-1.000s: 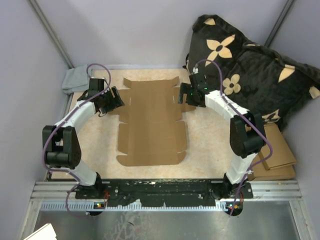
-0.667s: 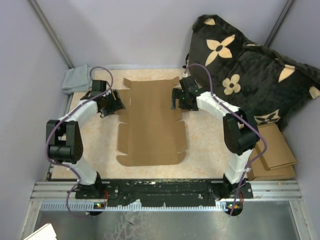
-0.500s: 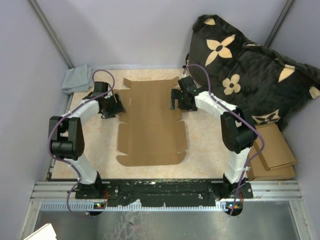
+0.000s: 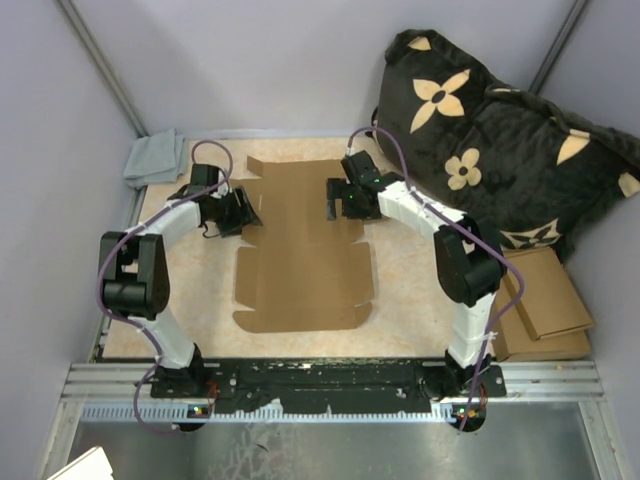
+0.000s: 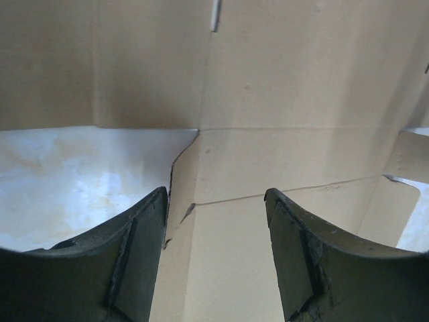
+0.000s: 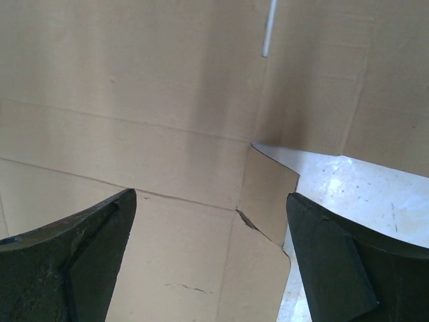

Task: Fold the paper box

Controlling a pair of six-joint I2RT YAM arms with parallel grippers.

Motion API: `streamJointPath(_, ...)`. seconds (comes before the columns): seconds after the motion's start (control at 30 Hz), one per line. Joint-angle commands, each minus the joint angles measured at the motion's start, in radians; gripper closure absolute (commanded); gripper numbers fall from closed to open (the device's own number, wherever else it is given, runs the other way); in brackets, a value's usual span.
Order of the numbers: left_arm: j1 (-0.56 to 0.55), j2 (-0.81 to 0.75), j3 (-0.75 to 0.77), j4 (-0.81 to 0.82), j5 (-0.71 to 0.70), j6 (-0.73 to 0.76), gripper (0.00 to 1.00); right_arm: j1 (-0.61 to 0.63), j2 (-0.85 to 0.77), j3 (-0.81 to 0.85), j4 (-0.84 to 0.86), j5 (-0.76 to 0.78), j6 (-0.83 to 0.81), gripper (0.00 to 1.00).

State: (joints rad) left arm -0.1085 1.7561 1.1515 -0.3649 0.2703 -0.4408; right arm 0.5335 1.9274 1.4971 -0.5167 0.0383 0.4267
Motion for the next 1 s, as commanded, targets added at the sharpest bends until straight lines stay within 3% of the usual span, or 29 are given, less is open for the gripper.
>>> streamJointPath(0.0,-0.023,-0.021,-0.006,0.034,0.069,-0.017,0.34,0.018,0.020,0.061,-0.003,-0.014,-0.020,0.05)
streamJointPath(0.57,-0.080,-0.016,-0.027,0.101,0.161,-0.050,0.36,0.049,0.009,0.060,0.001,-0.001,-0.009,0.06)
streamJointPath(0.97,-0.089,0.096,-0.010,0.074,0.174,-0.087,0.36,0.048,-0.085,0.010,-0.003,0.153,0.008,0.04)
